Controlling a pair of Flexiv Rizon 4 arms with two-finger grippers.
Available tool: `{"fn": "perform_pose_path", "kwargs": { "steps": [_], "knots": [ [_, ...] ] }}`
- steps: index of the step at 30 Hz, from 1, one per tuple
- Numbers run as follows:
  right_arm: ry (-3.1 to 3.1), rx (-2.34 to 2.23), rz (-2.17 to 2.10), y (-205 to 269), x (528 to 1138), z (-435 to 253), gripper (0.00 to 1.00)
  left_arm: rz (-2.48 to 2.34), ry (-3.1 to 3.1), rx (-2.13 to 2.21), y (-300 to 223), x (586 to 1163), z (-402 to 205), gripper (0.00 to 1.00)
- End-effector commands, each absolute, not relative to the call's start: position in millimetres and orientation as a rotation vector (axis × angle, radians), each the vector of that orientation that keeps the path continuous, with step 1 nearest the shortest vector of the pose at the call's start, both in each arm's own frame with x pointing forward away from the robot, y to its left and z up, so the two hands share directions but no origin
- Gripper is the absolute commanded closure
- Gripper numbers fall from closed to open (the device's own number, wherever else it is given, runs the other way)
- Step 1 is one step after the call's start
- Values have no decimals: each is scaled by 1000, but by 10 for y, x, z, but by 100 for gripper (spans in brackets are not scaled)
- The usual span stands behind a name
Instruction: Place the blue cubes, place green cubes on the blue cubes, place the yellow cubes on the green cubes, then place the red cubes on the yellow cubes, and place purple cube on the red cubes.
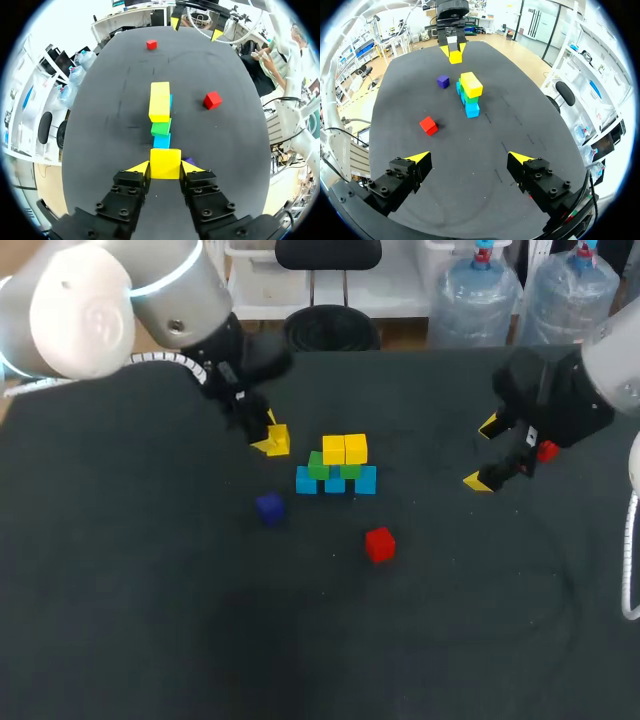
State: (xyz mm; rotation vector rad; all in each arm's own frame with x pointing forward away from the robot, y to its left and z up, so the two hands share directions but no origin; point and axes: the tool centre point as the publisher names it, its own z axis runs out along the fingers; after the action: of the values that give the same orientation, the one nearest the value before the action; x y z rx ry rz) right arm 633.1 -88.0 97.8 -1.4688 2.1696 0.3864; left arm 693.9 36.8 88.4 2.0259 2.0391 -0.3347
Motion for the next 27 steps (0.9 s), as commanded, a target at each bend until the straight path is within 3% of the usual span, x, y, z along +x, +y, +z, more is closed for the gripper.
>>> {"fn": "perform_pose_path", "kwargs": {
  "steps": [1,27],
  "knots": [
    [2168,-1470,390,-877,6343,969,0,-328,2026,2056,316,6929,883,100],
    [2168,-1470,390,-877,6343,969,0,-295,2040,2109,76,7029,734,100]
  ]
}}
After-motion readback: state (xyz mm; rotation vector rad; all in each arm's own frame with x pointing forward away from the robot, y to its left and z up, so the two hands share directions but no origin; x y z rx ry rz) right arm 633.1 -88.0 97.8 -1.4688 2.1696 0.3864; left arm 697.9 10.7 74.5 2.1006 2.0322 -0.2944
